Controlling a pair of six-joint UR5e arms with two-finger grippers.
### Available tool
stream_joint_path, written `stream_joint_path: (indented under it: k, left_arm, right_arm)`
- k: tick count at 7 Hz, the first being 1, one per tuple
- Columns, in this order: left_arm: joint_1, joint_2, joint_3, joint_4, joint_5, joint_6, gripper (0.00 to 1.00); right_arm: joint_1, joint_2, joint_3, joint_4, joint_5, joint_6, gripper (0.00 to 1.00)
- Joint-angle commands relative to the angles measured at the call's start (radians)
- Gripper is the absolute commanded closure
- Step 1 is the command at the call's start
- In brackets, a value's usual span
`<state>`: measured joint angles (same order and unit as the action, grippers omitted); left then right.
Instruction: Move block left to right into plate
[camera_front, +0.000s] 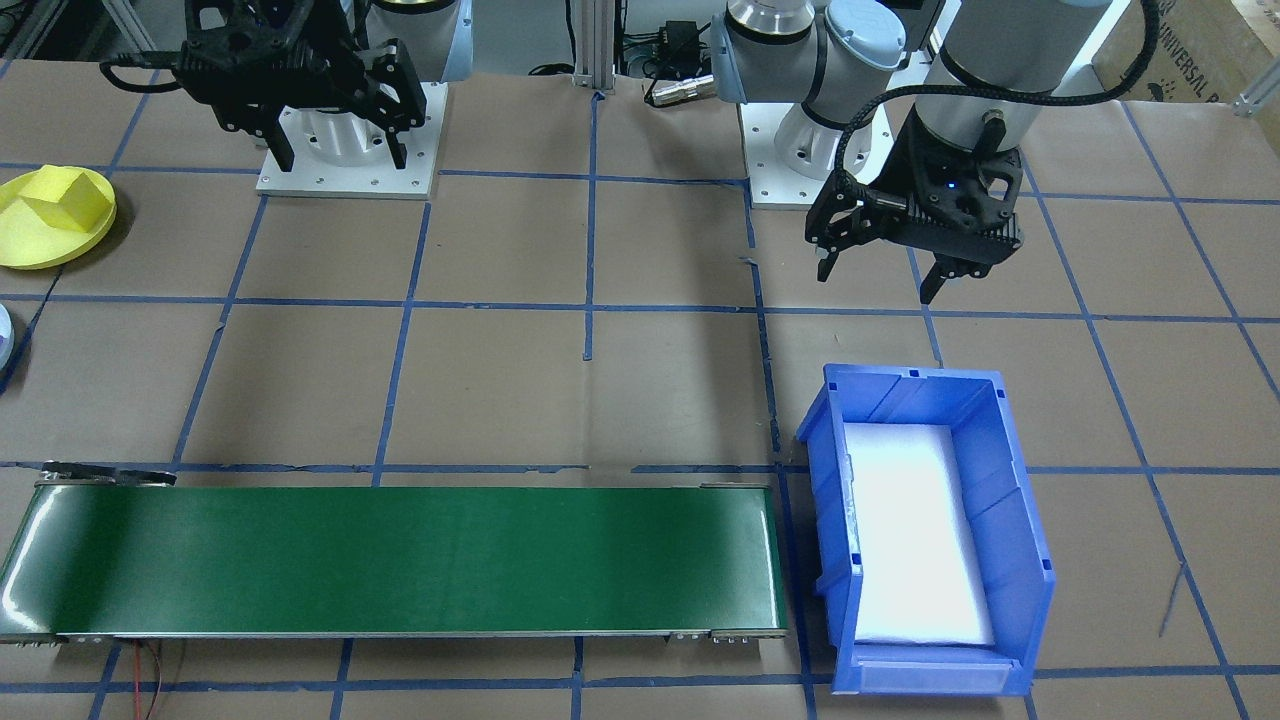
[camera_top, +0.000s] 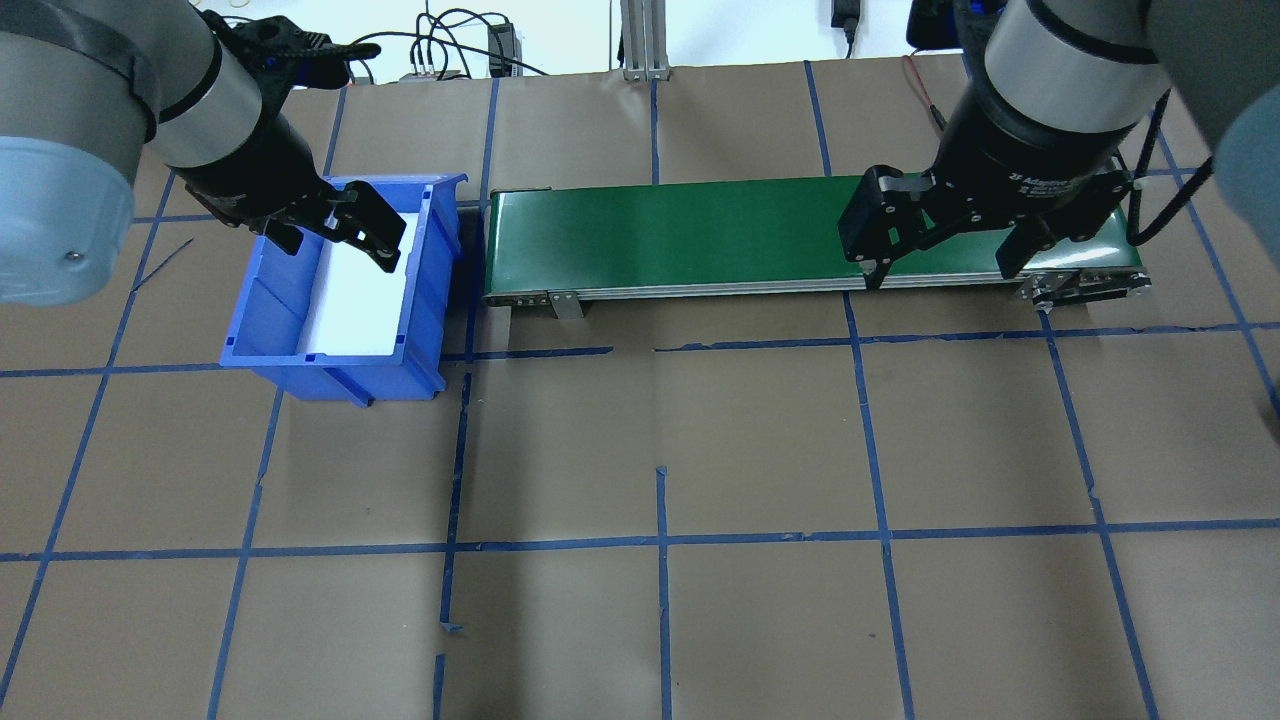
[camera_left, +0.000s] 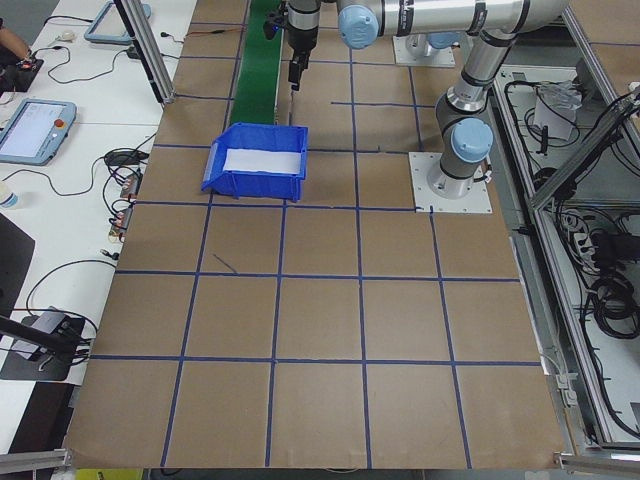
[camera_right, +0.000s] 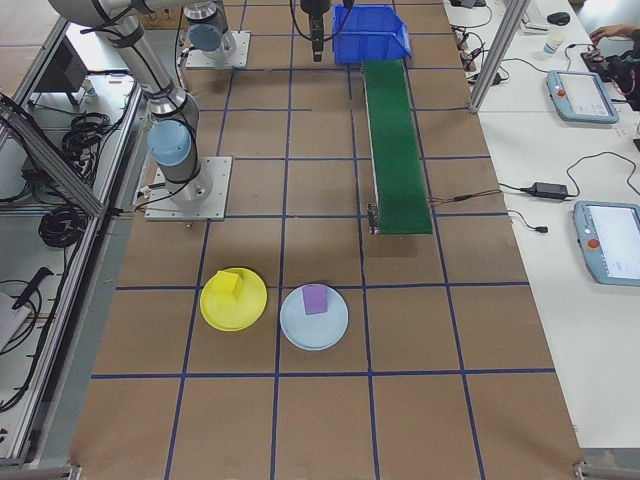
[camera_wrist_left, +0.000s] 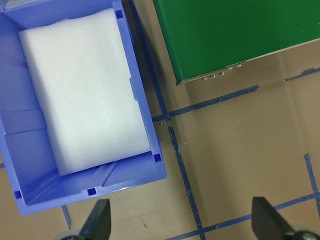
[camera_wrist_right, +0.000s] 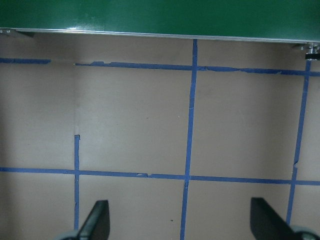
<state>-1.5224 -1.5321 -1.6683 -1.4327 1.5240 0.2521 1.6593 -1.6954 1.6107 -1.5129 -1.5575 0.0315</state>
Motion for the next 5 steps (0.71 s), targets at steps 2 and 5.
stream_joint_path:
  k: [2,5]
  left_arm:
    - [-0.001,0.003,0.054,-0.04,0.114,-0.05,0.0]
    - [-0.085,-0.006,0.053,-0.031,0.061,-0.187,0.0]
  right_arm:
    - [-0.032,0.043,0.017,-0.015,-0.009,-0.004,0.0]
    - [-0.086,0.037,0.008,-0.009,0.013,-0.004,0.0]
